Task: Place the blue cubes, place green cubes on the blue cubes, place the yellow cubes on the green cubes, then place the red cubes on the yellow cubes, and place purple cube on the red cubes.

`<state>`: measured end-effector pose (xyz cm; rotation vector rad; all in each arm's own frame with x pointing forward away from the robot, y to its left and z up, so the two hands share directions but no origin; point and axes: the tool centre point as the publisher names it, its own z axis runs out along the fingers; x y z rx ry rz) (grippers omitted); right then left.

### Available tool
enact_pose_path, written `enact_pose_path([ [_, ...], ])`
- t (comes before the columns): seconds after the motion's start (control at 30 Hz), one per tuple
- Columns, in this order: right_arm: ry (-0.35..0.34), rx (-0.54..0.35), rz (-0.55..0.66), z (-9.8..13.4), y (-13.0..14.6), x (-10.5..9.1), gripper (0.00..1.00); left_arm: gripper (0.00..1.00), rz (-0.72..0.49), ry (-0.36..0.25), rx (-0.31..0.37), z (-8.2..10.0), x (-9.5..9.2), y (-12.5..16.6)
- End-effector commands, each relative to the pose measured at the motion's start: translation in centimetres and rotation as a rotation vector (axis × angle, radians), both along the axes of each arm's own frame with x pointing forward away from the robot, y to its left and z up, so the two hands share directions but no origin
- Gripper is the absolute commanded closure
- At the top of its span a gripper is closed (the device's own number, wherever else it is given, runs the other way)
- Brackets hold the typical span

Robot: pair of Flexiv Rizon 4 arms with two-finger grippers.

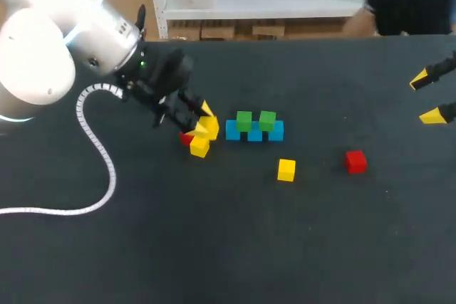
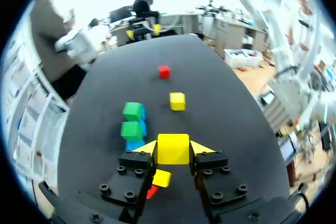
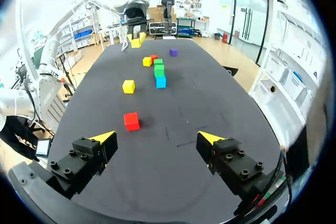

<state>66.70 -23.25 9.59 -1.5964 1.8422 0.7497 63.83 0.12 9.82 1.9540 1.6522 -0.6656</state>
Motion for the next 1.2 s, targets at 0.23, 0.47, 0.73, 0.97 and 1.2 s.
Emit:
enact_pose_path([
  [0.23, 0.000, 0.001, 0.001, -0.1, 0.0, 0.1, 0.00, 1.00, 0.075, -0.026, -0.013, 0.3, 2.0, -3.4],
  [0.47, 0.000, 0.001, 0.001, -0.1, 0.0, 0.1, 0.00, 1.00, 0.039, -0.016, 0.014, -0.9, 3.7, -6.3],
  [0.73, 0.000, 0.001, 0.001, -0.1, 0.0, 0.1, 0.00, 1.00, 0.061, -0.011, 0.028, -2.6, 6.1, -7.8],
  [0.97, 0.000, 0.001, 0.001, -0.1, 0.0, 0.1, 0.00, 1.00, 0.069, -0.013, 0.060, -3.3, 7.2, -8.6],
  [1.2, 0.000, 0.001, 0.001, -0.1, 0.0, 0.1, 0.00, 1.00, 0.078, -0.012, 0.063, -3.5, 7.8, -8.4],
])
